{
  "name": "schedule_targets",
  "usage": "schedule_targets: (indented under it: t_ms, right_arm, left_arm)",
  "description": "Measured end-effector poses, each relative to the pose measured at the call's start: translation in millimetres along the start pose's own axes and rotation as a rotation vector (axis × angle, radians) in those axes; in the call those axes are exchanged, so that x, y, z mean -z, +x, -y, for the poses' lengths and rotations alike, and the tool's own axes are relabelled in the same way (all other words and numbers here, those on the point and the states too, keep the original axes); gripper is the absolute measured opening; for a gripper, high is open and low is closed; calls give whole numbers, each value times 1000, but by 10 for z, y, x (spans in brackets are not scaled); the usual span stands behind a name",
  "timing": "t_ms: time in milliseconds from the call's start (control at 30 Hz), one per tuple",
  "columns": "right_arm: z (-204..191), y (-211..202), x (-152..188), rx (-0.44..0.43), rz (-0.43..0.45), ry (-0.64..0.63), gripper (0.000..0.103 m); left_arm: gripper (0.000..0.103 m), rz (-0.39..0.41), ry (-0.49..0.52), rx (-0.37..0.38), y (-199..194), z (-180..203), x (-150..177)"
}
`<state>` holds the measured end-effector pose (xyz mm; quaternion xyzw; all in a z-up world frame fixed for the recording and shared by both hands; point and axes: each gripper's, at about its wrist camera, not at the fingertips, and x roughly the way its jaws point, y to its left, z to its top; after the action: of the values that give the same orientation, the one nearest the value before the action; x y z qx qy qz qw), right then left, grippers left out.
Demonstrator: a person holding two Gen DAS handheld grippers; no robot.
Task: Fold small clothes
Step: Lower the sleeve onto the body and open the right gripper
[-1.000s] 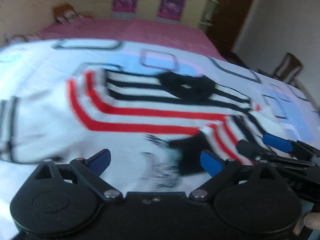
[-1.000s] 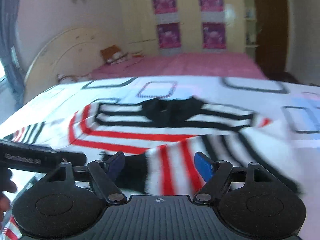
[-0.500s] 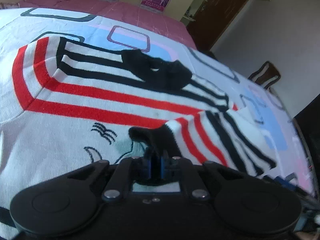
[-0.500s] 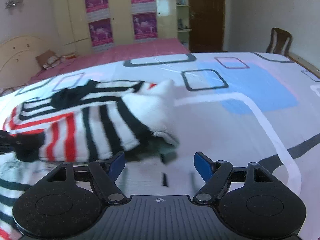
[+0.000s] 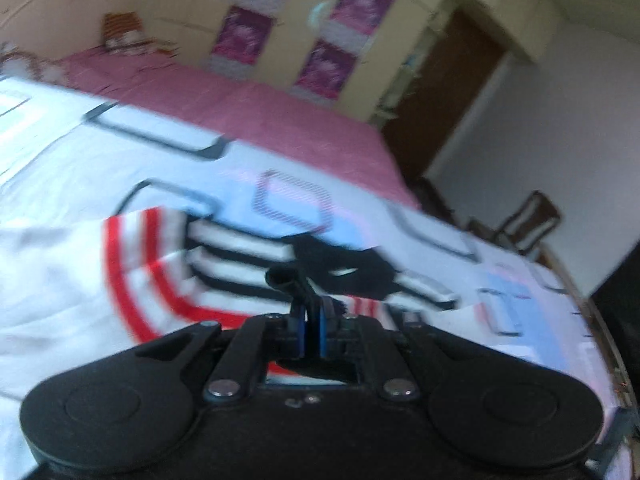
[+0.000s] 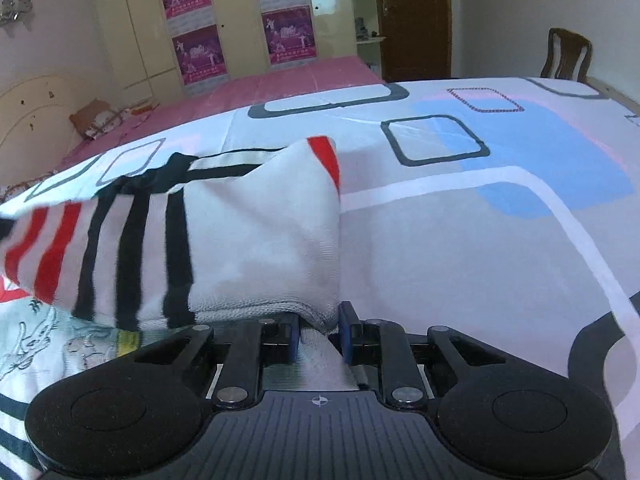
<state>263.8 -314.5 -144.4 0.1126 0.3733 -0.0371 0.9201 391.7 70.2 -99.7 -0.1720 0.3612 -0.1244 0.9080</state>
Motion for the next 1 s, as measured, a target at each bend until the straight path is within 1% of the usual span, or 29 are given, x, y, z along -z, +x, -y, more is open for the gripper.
schedule_targets:
  t_ms: [67, 133, 233, 267, 300, 333, 367, 400, 433, 467, 500, 533, 567, 667, 767, 800, 867, 900, 933, 1000]
  right_arm:
    - [-8, -73, 25, 17, 21, -10, 18]
    - [-18, -30, 73, 43, -10, -25, 18]
    - [-4, -53, 113, 36, -25, -34, 18]
    - [-2, -79, 105, 30, -31, -39, 18]
    - [4, -106, 98, 25, -37, -41, 18]
    - [14, -154, 92, 12, -41, -43, 18]
    - [27, -227, 84, 2, -40, -47, 18]
    - [37, -297, 72, -7, -35, -51, 20]
    - [55, -368, 49, -14, -18, -48, 31]
    - [76, -419, 13, -15, 5, -45, 43]
    - [87, -455, -37, -9, 32, -45, 68]
    - [90, -468, -89, -7, 60, -50, 71]
    - [87, -434, -159, -13, 70, -59, 71]
    - [100, -201, -368, -50, 53, -26, 71]
    - [70, 120, -578, -62, 32, -15, 71]
    - [62, 206, -641, -65, 31, -19, 71]
    - [20, 399, -751, -65, 23, -34, 71]
    - [23, 485, -798, -68, 23, -40, 69]
    - [17, 576, -838, -70, 18, -45, 60]
    - [28, 757, -923, -74, -1, -34, 51]
  left_arm:
    - [6, -41, -15, -38, 127, -135, 88]
    - [6, -81, -17, -63, 246, -213, 189]
    - [6, -130, -3, -96, 368, -242, 263]
    - [7, -144, 8, -109, 405, -251, 272]
    - [10, -154, 18, -123, 414, -246, 281]
    - [19, -153, 26, -144, 390, -233, 267]
    - [29, -136, 31, -172, 346, -220, 243]
    - [33, -115, 38, -194, 302, -242, 265]
    - [49, -80, 48, -215, 215, -234, 252]
    - [68, -46, 55, -227, 135, -221, 233]
    - [74, -5, 66, -234, 69, -183, 208]
    - [75, 19, 84, -229, 15, -138, 187]
    - [74, 23, 106, -207, -9, -77, 164]
    - [73, -27, 140, -112, 99, 111, 146]
    - [71, -70, 182, -89, 293, 248, 232]
    - [70, -79, 186, -102, 364, 277, 272]
    - [68, -116, 206, -102, 499, 297, 336]
    - [68, -130, 211, -105, 545, 293, 353]
    - [68, -142, 216, -113, 591, 274, 375]
    - [67, -158, 217, -134, 634, 208, 419]
